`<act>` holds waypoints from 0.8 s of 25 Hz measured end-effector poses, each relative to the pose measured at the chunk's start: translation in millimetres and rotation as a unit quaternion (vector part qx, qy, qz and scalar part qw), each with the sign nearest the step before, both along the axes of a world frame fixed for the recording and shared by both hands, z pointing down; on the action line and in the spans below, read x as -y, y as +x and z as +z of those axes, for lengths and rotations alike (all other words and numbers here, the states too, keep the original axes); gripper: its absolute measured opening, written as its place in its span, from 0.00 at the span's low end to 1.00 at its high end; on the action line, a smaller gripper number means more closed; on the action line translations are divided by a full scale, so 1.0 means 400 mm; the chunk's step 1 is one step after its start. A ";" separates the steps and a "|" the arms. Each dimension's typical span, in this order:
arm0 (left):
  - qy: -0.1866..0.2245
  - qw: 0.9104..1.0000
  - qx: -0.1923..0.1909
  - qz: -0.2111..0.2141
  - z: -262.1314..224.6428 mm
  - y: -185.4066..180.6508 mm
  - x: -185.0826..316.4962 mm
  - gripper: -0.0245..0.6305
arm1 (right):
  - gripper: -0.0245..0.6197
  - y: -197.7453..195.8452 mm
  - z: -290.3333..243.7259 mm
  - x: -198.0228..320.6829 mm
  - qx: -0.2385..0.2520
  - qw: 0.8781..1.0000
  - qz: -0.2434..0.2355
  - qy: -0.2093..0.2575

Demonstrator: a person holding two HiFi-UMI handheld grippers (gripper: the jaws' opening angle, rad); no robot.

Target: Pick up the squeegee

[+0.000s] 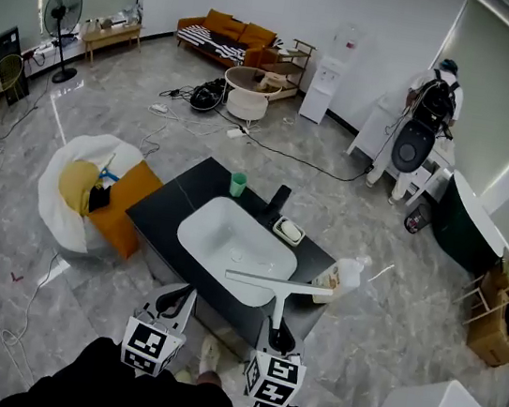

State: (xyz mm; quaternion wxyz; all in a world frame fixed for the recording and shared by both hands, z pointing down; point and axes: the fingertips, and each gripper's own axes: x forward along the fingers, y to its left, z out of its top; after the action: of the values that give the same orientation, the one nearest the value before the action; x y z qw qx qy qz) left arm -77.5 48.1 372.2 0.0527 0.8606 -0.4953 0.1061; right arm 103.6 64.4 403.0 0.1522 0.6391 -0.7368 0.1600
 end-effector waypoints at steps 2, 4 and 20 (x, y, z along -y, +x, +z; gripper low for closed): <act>0.001 1.000 0.001 0.001 -0.004 -0.001 -0.009 0.08 | 0.21 -0.002 -0.002 -0.011 0.002 1.000 0.000 0.001; 0.002 1.000 0.001 0.001 -0.008 0.000 -0.011 0.08 | 0.21 -0.002 -0.006 -0.013 0.003 1.000 0.000 0.002; 0.002 1.000 0.002 -0.004 -0.004 0.008 -0.007 0.08 | 0.20 0.001 -0.003 -0.001 0.001 1.000 -0.012 0.003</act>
State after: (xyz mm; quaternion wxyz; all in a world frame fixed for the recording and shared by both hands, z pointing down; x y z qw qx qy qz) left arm -74.4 50.9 370.5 0.0500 0.8587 -0.4987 0.1064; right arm 104.0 65.0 401.7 0.1517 0.6303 -0.7451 0.1564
